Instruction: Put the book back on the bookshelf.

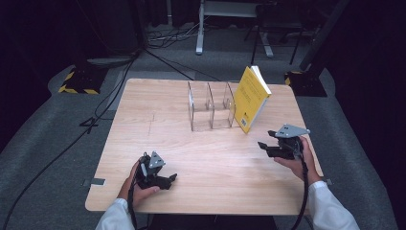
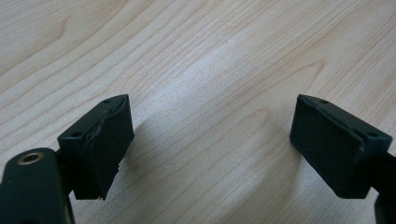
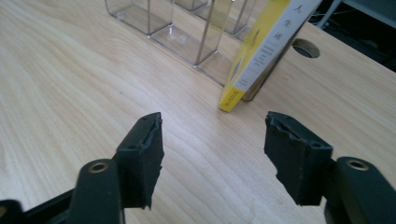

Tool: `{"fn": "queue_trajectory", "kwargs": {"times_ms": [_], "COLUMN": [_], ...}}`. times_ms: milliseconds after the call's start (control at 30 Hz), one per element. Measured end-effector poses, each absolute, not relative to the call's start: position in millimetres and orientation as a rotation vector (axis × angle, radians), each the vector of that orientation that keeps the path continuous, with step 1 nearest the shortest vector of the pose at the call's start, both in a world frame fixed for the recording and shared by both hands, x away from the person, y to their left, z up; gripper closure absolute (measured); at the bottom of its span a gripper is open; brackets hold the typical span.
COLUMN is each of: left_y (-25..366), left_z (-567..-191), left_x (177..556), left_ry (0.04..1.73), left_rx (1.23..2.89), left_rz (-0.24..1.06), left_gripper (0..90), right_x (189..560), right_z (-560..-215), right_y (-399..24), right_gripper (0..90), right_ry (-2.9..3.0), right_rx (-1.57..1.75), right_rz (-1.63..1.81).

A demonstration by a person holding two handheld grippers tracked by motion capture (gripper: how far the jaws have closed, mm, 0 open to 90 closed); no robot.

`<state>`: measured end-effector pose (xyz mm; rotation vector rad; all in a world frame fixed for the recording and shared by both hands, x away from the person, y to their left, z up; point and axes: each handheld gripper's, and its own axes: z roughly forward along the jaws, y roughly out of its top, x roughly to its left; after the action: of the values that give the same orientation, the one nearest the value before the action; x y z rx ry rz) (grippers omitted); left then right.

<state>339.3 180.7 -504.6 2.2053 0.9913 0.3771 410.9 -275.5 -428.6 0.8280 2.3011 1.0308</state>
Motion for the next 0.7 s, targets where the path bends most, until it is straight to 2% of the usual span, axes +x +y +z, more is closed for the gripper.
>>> {"fn": "queue_trajectory", "kwargs": {"times_ms": [700], "left_y": [180.7], "left_z": [-504.6], "left_x": [339.3], "left_ry": [0.991], "left_rx": [2.205], "left_rz": [0.378], "left_gripper": [14.0], "right_x": [378.7], "right_z": [-445.1], "right_y": [-284.7], "right_gripper": [27.1], "right_ry": [2.33], "right_rx": [0.752], "right_rz": [0.947]}}
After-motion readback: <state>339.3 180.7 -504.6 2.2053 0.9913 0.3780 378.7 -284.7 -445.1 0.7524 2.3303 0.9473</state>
